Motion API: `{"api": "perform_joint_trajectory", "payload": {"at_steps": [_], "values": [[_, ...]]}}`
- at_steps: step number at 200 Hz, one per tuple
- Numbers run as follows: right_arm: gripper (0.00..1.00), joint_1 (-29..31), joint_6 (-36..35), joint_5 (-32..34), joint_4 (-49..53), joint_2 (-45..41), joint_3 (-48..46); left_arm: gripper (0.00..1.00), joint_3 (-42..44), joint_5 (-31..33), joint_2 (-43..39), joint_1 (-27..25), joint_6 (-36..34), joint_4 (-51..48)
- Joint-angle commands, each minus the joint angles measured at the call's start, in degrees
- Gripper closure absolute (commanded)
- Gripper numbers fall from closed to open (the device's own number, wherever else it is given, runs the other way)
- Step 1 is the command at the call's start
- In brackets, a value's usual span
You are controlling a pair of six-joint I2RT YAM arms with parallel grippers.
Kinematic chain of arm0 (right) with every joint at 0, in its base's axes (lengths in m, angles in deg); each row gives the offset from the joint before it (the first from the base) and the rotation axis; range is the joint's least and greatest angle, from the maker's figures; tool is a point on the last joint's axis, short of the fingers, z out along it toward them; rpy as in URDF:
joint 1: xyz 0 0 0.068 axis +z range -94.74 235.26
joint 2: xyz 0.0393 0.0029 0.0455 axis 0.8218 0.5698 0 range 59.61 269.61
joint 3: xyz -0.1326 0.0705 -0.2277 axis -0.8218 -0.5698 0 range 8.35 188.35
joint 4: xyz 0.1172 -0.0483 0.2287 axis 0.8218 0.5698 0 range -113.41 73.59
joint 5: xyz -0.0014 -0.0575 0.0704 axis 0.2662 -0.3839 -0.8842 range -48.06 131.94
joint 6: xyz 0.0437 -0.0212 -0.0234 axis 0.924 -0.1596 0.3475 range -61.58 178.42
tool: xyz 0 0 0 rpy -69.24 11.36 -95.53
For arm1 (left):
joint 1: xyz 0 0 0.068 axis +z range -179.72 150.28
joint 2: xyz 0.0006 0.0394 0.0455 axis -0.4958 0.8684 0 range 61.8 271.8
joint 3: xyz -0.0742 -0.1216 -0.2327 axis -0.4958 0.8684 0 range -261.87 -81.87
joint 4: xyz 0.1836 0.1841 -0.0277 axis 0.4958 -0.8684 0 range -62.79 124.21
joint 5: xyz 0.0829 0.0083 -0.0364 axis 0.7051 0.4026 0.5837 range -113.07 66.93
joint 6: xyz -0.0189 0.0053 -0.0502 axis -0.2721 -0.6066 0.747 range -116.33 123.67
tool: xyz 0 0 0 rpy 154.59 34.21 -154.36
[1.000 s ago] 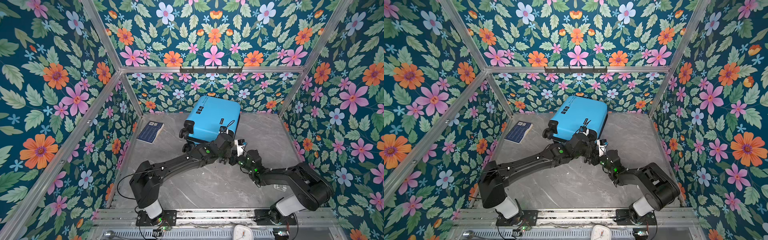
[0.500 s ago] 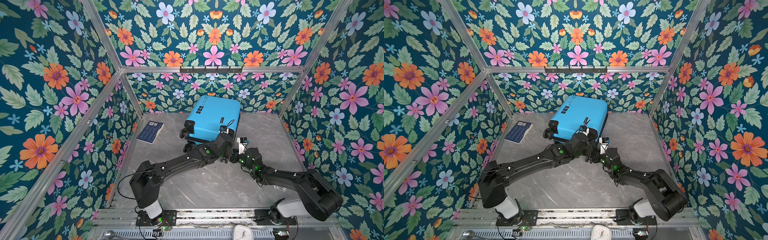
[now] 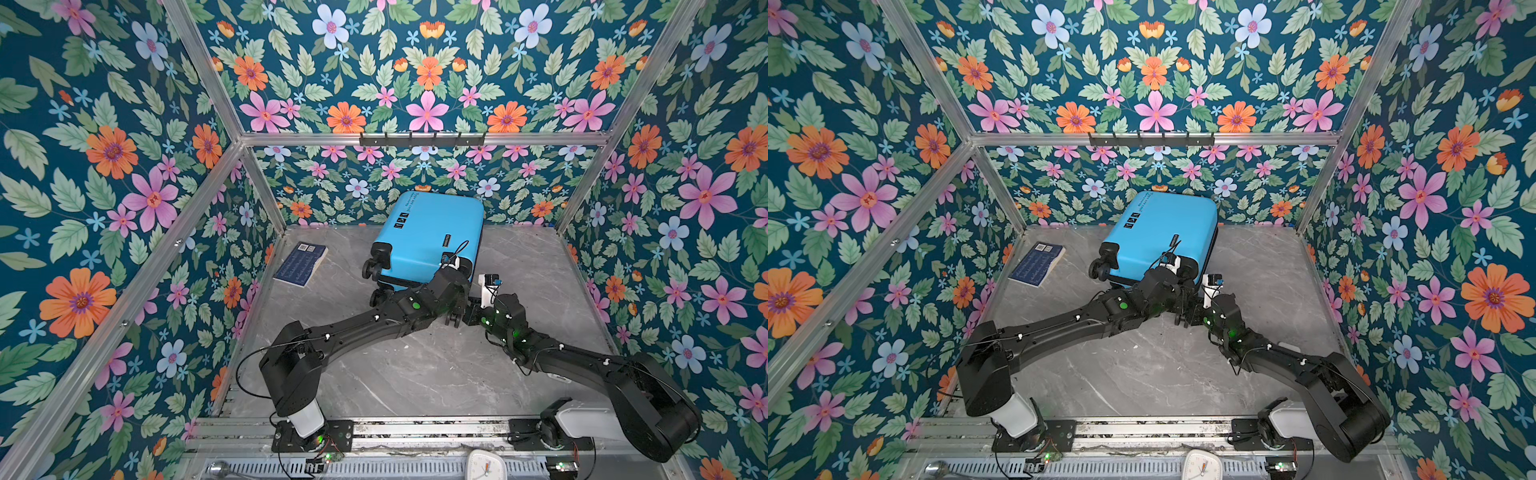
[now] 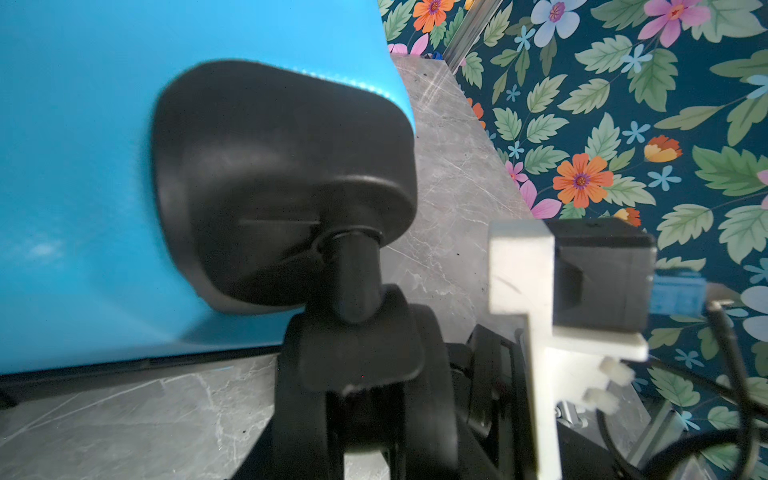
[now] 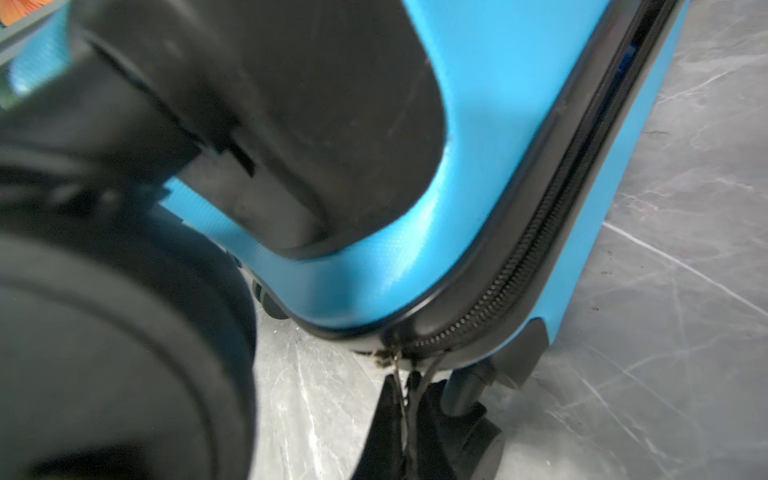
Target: Pack the luggage
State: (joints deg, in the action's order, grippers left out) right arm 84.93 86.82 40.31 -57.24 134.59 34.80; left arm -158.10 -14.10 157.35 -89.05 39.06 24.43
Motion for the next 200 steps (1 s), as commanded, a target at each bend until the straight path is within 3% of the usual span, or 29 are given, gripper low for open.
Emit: {"api": "perform_joint_trajectory", "payload": {"at_steps": [1, 71, 200], "values": [[1.0, -0.8, 1.3, 19.3, 1.5, -0.1, 0.6, 1.0, 0.3, 1.0, -2.2, 0.0, -0.5, -0.2], [1.0, -1.9, 1.5, 22.3, 4.2, -2.1, 0.6, 1.0, 0.7, 1.1, -2.4, 0.0, -0.4, -0.3], [1.0, -7.8, -0.1, 13.8, 5.5, -7.3, -3.9, 1.0, 0.5, 3.2, -1.9, 0.2, -0.8, -2.4]]}}
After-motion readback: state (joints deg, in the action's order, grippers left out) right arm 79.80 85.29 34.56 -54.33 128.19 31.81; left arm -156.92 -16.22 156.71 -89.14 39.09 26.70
